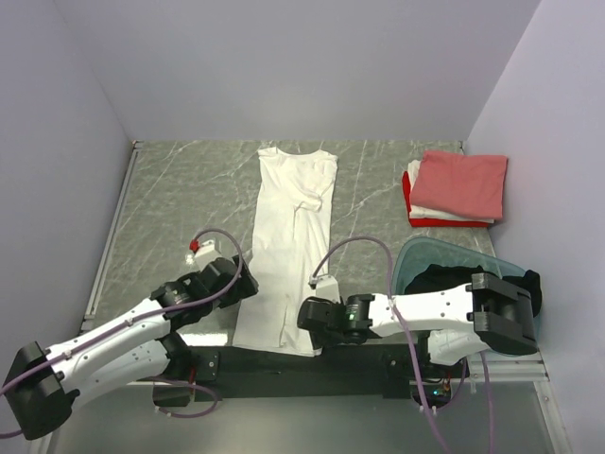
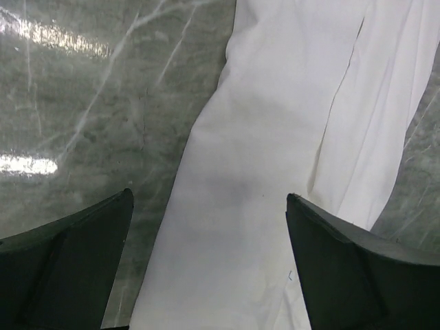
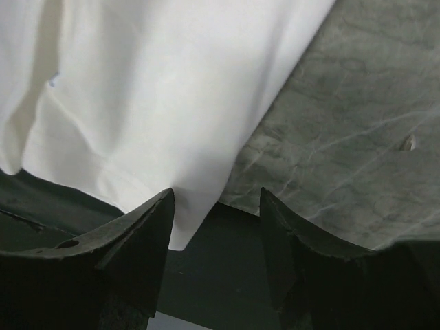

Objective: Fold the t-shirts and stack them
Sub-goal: Fold the tshirt

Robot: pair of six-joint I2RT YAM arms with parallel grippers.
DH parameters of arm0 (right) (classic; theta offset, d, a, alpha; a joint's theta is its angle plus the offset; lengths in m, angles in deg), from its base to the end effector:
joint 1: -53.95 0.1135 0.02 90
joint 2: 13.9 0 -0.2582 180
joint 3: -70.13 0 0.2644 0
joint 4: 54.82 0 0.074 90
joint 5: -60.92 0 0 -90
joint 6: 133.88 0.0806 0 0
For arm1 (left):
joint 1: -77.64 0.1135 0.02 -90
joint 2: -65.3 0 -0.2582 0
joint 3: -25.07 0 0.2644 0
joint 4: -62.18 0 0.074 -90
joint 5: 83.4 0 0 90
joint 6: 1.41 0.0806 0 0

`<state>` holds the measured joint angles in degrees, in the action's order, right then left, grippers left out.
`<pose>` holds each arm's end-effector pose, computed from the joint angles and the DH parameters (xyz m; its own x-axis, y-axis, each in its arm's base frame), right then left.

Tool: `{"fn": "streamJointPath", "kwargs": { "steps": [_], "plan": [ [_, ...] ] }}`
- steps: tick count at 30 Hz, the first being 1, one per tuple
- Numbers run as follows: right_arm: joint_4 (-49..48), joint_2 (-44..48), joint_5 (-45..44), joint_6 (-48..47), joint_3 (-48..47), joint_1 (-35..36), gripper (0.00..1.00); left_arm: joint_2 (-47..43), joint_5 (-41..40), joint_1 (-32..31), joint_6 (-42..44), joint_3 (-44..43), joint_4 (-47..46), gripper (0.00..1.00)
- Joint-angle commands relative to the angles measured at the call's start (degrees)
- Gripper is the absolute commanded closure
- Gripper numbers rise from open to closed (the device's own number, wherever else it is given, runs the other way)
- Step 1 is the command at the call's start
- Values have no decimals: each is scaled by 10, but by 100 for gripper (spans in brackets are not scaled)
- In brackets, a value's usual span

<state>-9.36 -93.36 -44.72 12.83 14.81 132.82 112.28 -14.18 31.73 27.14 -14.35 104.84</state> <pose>0.0728 0.2577 0.1171 -0.8740 -0.2723 -0.4025 -0.3574 0.9214 0.1527 0.1607 -0.1248 0.1527 -0.7067 -0.4508 -0.5453 -0.2242 0.8737 -0.4317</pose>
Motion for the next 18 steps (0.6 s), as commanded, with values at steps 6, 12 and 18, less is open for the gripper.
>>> {"fn": "streamJointPath", "kwargs": {
  "steps": [6,12,18],
  "plan": [
    [-101,26,39,53,37,2,40,-8,-44,-69,-96,20,70,1],
    [-126,5,56,72,41,16,40,-7,-50,-100,-121,28,85,1],
    [-83,-23,48,96,27,34,40,-18,-52,-110,-130,28,103,1]
  ]
}}
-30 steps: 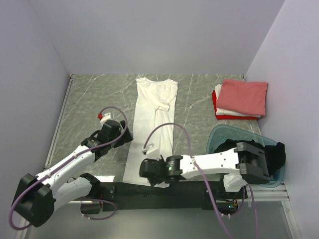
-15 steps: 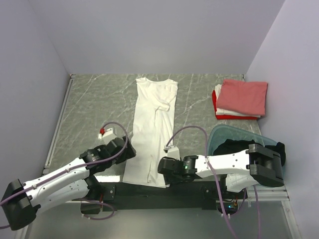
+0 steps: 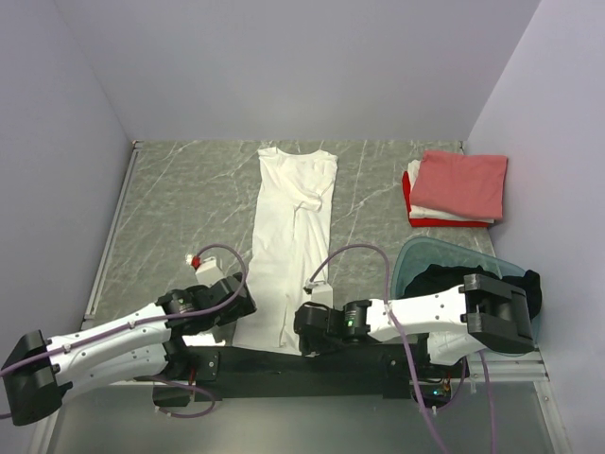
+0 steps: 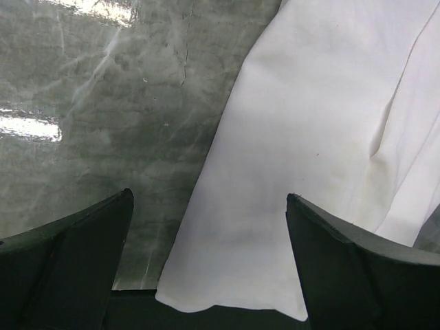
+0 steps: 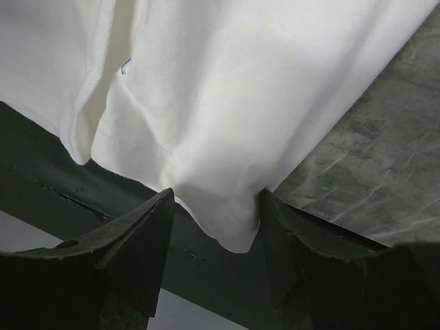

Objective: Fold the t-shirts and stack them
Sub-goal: Fold the tshirt

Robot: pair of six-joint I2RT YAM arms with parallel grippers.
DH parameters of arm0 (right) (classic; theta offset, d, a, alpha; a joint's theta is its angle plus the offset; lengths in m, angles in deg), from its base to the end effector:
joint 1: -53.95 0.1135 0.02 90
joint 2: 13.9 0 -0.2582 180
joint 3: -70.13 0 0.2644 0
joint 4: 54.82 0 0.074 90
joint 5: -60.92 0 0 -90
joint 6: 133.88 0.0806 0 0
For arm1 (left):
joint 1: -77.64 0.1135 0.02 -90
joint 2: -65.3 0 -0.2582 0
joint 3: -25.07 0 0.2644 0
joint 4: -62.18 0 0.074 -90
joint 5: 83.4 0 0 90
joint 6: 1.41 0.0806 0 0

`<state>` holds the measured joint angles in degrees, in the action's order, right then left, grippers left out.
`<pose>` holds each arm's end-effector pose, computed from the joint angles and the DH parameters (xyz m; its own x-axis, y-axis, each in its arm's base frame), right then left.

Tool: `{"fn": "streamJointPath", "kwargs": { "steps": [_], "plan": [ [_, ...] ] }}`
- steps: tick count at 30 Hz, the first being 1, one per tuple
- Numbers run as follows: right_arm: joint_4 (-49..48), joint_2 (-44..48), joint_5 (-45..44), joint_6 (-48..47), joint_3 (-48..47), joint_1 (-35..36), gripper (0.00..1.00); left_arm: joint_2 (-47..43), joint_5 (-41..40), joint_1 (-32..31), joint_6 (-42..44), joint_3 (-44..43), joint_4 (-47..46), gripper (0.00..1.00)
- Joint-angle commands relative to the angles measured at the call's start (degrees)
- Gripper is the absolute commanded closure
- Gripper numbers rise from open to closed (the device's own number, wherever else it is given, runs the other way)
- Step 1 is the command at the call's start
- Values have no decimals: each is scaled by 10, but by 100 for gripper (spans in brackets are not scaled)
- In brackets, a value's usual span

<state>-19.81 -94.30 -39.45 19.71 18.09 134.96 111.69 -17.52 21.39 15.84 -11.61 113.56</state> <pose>0.0578 0.2726 0.1055 -0.9210 -0.1837 -0.3435 -0.3014 0.8946 0.3299 0.1240 -0.1263 0.1267 -0.7641 -0.4253 -0.4850 -0.2720 0.8942 -0.3556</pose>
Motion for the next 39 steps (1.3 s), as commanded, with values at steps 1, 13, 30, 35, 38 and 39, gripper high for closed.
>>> {"fn": "streamJointPath", "kwargs": {
  "steps": [1,13,30,35,38,39],
  "plan": [
    [28,-18,-6,29,-9,13,40,-16,-19,-8,-18,0,17,1],
    [82,10,-24,67,6,20,40,-13,-19,-24,-18,-5,27,1],
    [142,-6,-47,78,-7,32,100,-16,-2,-83,-46,11,37,3],
    [150,19,-54,92,24,26,100,-21,8,-131,-83,18,54,10],
    [163,42,-60,101,40,20,100,-25,12,-166,-115,22,66,15],
    [163,53,-60,101,45,18,100,-28,13,-176,-131,23,71,15]
  ]
}}
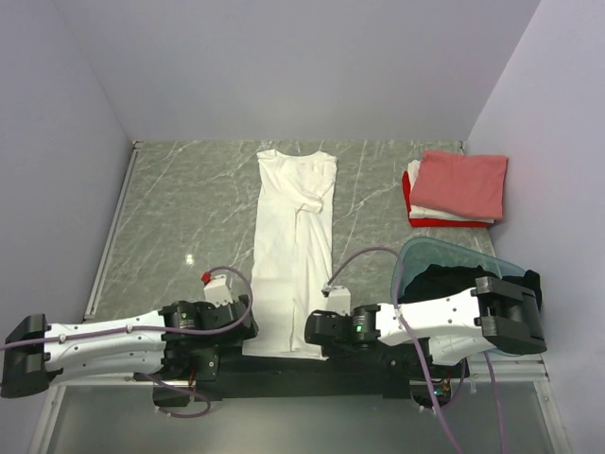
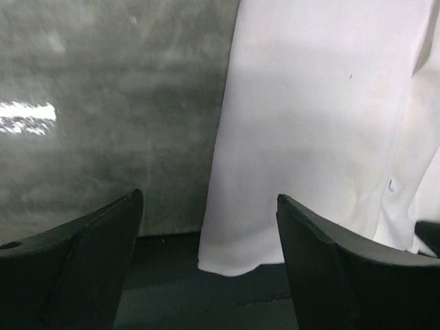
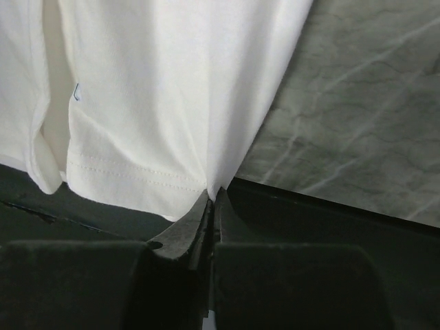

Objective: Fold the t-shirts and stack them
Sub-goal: Fold the tshirt

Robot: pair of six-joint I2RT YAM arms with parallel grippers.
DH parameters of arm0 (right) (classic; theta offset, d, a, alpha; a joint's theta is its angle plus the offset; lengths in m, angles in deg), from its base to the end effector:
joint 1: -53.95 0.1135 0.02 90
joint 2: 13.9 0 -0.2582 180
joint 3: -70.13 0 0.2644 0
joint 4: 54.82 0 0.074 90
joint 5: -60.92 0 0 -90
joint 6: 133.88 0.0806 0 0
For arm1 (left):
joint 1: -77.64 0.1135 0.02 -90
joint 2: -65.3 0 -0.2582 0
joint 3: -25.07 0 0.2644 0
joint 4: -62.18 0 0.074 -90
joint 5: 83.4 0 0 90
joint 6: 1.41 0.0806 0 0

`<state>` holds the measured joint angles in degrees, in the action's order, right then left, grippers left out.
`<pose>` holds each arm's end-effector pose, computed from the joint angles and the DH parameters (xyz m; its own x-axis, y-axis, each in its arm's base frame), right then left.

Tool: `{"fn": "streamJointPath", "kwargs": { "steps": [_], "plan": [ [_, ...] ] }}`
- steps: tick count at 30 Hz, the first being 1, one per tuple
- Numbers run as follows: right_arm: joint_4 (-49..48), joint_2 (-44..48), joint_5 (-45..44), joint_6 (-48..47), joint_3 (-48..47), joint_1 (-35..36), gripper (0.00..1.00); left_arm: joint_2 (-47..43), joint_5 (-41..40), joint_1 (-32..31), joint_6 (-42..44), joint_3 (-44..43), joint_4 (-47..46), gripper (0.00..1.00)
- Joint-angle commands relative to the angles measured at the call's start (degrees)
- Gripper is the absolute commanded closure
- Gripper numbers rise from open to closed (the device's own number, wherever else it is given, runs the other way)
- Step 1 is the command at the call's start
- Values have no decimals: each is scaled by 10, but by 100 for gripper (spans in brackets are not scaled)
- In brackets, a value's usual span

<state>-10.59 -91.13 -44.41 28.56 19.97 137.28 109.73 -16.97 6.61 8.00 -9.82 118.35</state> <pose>0.0499 0.2429 0.1013 -0.9371 -0.0968 -0.3355 -0.1811 0.9562 0.2301 0.0816 -0.1382 0.1156 -0.8508 -0.3065 -0.4268 -0.1593 0.9245 -0.3462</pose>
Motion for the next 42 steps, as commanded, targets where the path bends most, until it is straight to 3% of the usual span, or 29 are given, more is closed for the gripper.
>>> {"fn": "streamJointPath", "kwargs": {
  "steps": [1,12,16,19,29,42],
  "plan": [
    [70,27,-10,13,33,-9,100,-9,12,-37,-61,6,24,16],
    [61,25,-12,-5,30,-21,100,69,16,-159,-148,-14,7,29],
    [52,13,-8,-9,26,-20,100,93,9,-177,-175,-22,15,44],
    [52,6,-8,-14,21,-20,100,104,6,-193,-199,-30,38,49],
    [53,5,-9,-17,20,-23,100,145,19,-253,-235,-54,32,50],
    [47,10,-10,-16,22,-23,100,125,6,-268,-256,-49,24,55]
  ]
}}
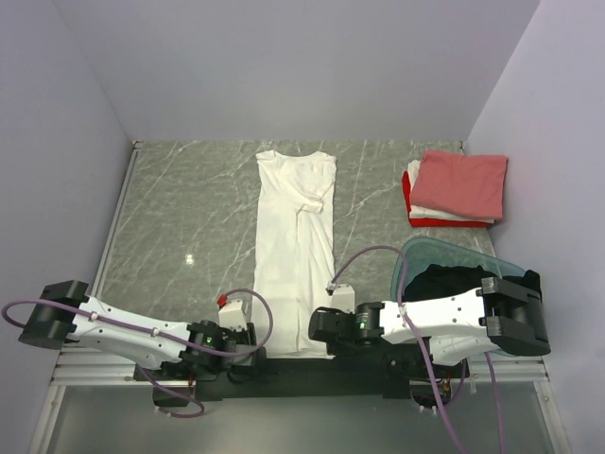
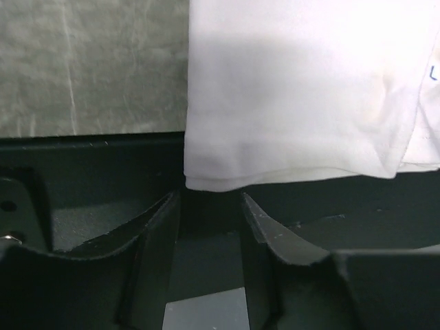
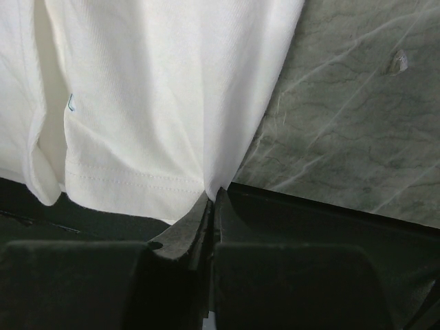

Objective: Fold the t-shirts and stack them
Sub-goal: Fold the tshirt

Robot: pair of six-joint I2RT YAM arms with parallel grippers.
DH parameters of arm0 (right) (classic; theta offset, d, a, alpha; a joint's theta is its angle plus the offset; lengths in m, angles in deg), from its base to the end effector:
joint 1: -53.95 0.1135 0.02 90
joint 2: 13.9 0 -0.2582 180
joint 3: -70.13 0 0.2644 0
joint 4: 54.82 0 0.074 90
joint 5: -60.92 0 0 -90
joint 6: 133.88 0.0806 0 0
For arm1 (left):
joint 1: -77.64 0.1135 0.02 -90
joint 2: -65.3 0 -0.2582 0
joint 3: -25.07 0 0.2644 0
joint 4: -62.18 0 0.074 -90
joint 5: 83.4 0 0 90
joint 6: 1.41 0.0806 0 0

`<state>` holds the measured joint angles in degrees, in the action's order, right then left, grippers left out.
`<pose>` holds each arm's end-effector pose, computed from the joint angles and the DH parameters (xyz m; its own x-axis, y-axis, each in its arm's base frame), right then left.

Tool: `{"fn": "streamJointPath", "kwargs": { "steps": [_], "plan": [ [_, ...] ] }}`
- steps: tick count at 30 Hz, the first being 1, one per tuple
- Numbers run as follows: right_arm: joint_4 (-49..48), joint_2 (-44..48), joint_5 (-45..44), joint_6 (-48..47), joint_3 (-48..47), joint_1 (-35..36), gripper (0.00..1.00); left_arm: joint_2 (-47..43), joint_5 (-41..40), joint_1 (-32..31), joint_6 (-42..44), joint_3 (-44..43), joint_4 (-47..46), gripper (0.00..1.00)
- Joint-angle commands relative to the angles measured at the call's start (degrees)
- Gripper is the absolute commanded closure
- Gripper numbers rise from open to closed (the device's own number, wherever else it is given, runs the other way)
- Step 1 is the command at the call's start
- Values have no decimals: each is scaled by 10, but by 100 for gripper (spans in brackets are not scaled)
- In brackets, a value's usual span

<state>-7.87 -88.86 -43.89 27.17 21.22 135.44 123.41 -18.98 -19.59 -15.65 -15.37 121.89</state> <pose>0.0551 0.2293 0.1015 -0.9398 -0.1019 -0.3261 -0.1731 0.9650 0.1971 0.0134 -0.1706 0.1093 -0.9090 -0.2188 -0.3546 -0.1040 0.9432 -0.3154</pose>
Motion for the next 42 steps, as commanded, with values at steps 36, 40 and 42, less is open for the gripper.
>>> {"fn": "streamJointPath", "kwargs": {
  "steps": [36,40,42],
  "plan": [
    [-14,-61,2,-23,-10,-2,100,-5,-14,42,14,41,-30,89],
    [-4,-61,-1,-21,-16,0,100,8,-15,42,34,33,-33,99],
    [11,-55,-4,-19,-19,2,100,10,-13,42,44,26,-28,100]
  ]
}}
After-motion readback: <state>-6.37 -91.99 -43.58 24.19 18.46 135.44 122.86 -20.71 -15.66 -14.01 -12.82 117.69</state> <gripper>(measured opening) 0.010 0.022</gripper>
